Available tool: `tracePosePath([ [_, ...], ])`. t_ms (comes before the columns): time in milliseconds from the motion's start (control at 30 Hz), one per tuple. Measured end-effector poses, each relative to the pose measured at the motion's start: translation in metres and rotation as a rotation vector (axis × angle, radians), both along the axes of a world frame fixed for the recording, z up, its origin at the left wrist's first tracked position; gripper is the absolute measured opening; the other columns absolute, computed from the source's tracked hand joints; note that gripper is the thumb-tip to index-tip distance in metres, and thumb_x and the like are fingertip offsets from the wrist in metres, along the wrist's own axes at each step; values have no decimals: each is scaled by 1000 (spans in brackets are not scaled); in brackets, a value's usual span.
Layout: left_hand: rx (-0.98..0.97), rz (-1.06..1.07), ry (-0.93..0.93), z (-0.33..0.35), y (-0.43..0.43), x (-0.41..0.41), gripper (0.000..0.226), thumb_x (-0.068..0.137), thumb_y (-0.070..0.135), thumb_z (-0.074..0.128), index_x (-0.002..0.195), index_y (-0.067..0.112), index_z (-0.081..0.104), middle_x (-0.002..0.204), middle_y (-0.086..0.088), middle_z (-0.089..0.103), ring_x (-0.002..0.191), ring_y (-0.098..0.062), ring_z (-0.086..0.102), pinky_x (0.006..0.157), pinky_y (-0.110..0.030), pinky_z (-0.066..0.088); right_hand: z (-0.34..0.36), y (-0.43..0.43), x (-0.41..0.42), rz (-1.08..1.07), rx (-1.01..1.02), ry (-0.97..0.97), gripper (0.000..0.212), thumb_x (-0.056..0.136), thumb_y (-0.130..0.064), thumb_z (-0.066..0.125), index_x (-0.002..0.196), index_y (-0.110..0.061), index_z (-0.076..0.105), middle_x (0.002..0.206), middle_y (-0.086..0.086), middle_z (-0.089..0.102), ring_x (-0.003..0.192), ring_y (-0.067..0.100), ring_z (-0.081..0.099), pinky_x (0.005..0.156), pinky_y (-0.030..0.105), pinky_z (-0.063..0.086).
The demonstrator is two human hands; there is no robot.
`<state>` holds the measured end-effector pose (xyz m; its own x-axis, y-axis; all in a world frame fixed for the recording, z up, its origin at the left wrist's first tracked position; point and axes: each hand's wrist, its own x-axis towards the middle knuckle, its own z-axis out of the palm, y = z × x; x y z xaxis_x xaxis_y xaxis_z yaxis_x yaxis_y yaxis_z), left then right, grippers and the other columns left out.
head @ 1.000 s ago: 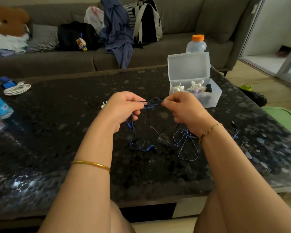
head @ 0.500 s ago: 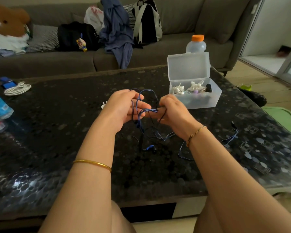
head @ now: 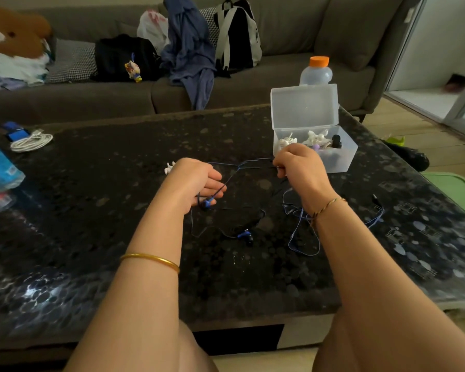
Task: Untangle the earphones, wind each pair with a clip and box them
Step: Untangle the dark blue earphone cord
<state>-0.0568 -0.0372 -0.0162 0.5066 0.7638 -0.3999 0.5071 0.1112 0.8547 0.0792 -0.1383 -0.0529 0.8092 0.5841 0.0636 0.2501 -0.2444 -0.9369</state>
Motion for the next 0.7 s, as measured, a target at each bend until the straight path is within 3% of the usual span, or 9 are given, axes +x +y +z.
tracePosePath([
  [133,-36,198,-66,-6,9,3,27,99,10,41,104,1,66,88,-14,72,75,-19,68,71,-34,57,0,-3,0,-40,-36,44,13,83,-11,53,74,-15,61,72,6,59,81,25,58,81,40,49],
  [267,-152,357,-354,-4,14,-4,23,96,6,42,100,3,64,75,-7,73,38,-4,41,43,-19,44,3,-7,7,-83,-90,139,16,81,-7,57,66,-12,57,68,5,54,73,21,51,75,36,45],
  [433,-377,466,-579,2,10,-7,16,98,9,48,102,7,63,92,-9,75,31,-5,30,42,-13,35,5,1,4,-75,-62,334,19,85,-1,57,67,-9,57,75,12,58,76,22,54,77,31,46],
  [467,-363,473,-574,3,8,-5,16,97,8,49,103,7,64,94,-9,74,33,-5,31,42,-13,35,4,2,2,-75,-29,353,19,86,-1,57,69,-9,58,74,12,60,74,21,56,76,29,47],
  [533,-247,455,-492,2,5,-2,19,97,7,48,106,8,64,96,-8,73,39,-5,32,41,-15,37,5,-1,-3,-49,90,371,20,88,-1,55,71,-9,60,73,9,62,62,12,61,59,16,48],
  [600,-100,400,-371,0,2,1,23,97,7,45,108,10,64,99,-7,70,43,-6,34,44,-19,37,7,-7,-8,-4,149,315,20,91,-3,54,73,-11,60,75,6,64,52,2,56,41,7,37],
  [700,-13,273,-258,-3,-2,7,24,95,7,46,106,11,67,103,-6,70,36,-6,38,42,-21,40,12,-11,-11,62,162,264,16,93,-8,54,78,-12,59,79,3,68,39,-6,49,38,5,32],
])
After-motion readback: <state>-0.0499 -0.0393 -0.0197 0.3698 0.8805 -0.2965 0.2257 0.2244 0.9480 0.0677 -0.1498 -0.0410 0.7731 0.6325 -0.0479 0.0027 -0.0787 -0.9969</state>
